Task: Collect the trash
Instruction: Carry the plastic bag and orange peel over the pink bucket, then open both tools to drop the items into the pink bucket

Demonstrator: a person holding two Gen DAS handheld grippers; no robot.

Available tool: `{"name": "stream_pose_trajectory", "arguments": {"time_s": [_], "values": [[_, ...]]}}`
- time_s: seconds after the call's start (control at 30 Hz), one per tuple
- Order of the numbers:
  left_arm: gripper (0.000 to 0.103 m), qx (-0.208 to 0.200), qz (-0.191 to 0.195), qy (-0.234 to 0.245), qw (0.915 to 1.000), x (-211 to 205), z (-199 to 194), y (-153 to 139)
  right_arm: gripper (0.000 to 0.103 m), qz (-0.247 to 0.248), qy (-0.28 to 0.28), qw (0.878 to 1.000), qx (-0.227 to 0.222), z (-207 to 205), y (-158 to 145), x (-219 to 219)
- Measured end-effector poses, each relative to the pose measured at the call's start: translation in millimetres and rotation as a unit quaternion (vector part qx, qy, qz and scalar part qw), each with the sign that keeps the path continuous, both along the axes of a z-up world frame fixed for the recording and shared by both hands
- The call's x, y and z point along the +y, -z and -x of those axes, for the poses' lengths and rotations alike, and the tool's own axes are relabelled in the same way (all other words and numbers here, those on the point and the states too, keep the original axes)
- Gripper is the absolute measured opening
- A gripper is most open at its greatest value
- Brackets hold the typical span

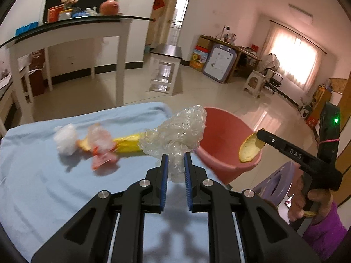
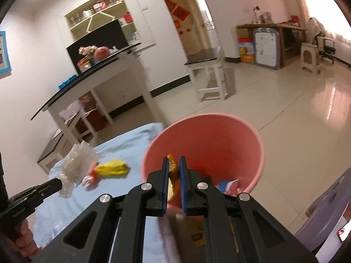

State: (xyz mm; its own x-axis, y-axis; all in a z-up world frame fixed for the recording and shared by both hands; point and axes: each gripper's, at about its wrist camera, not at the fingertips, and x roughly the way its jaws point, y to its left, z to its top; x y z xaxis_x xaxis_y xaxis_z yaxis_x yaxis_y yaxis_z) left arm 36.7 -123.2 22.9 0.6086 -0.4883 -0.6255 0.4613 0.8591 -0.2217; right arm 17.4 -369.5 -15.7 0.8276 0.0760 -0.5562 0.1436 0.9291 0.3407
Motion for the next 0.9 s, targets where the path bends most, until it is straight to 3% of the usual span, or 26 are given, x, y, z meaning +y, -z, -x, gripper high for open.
{"name": "stream_pose_trajectory", "arguments": {"time_s": [0.23,0.53,0.9], "values": [[0.014,0.002,-0.008,0.035,0.9993,-49,-14,1,0.008,0.004,0.028,1.0,0.004,-5,8,-24],[0.014,0.041,-0.008,0.056,0.9976,-98,-34,16,0.009,0.017,0.048,0.998,0.02,-19,24,-36],[0.014,0.064,-0.028,0.064,0.9955,-136,-52,39,0.009,0.016,0.068,0.997,0.032,-21,38,-64]]}}
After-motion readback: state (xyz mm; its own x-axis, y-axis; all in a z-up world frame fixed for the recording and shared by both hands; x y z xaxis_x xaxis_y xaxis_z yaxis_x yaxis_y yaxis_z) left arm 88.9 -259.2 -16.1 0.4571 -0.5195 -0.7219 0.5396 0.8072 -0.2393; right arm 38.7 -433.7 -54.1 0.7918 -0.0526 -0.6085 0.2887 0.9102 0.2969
